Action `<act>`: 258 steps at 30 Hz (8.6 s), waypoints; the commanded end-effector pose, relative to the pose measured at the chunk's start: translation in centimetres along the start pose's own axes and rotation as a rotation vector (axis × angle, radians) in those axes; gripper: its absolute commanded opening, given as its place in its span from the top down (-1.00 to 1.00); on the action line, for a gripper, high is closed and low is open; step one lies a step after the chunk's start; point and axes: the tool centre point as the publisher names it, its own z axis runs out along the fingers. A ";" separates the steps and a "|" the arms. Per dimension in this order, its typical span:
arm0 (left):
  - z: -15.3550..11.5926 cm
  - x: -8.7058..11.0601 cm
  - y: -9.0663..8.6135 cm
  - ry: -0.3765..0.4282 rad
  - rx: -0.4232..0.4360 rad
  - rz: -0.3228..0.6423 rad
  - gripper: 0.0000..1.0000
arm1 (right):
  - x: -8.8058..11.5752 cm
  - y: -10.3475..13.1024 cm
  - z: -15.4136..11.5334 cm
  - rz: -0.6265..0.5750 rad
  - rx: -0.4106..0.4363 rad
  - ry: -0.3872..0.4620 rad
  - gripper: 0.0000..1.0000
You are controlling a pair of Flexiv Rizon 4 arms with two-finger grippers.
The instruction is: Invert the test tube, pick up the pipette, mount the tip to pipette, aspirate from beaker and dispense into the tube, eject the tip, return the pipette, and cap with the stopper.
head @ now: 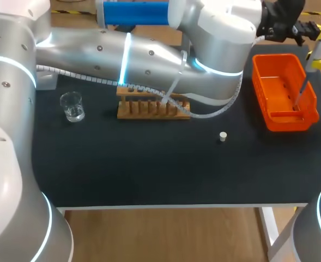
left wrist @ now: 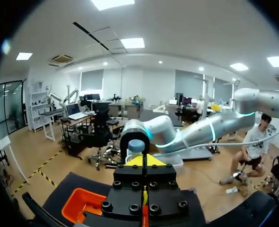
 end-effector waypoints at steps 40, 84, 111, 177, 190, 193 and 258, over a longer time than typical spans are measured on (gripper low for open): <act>-1.6 -0.8 -0.5 -0.093 0.042 0.035 1.00 | 0.0 0.7 0.0 -0.001 0.001 0.004 1.00; -1.4 -1.1 1.3 -0.081 0.012 -0.017 1.00 | 0.0 0.7 0.0 -0.001 0.001 0.004 1.00; 0.0 -1.1 0.2 -0.036 0.016 0.019 1.00 | 0.0 0.7 0.0 -0.001 0.001 0.004 1.00; -1.0 -1.0 -0.3 -0.059 0.052 0.048 1.00 | 0.0 0.7 0.0 -0.001 0.001 0.004 1.00; -0.4 -1.0 0.2 -0.033 0.036 0.034 1.00 | 0.0 0.7 0.0 -0.001 0.001 0.004 1.00; -0.3 -1.0 0.2 -0.031 0.034 0.031 1.00 | 0.0 0.7 0.0 -0.001 0.001 0.004 1.00; 1.0 -1.2 1.7 0.025 -0.020 0.006 1.00 | 0.0 0.7 0.0 -0.001 0.001 0.004 1.00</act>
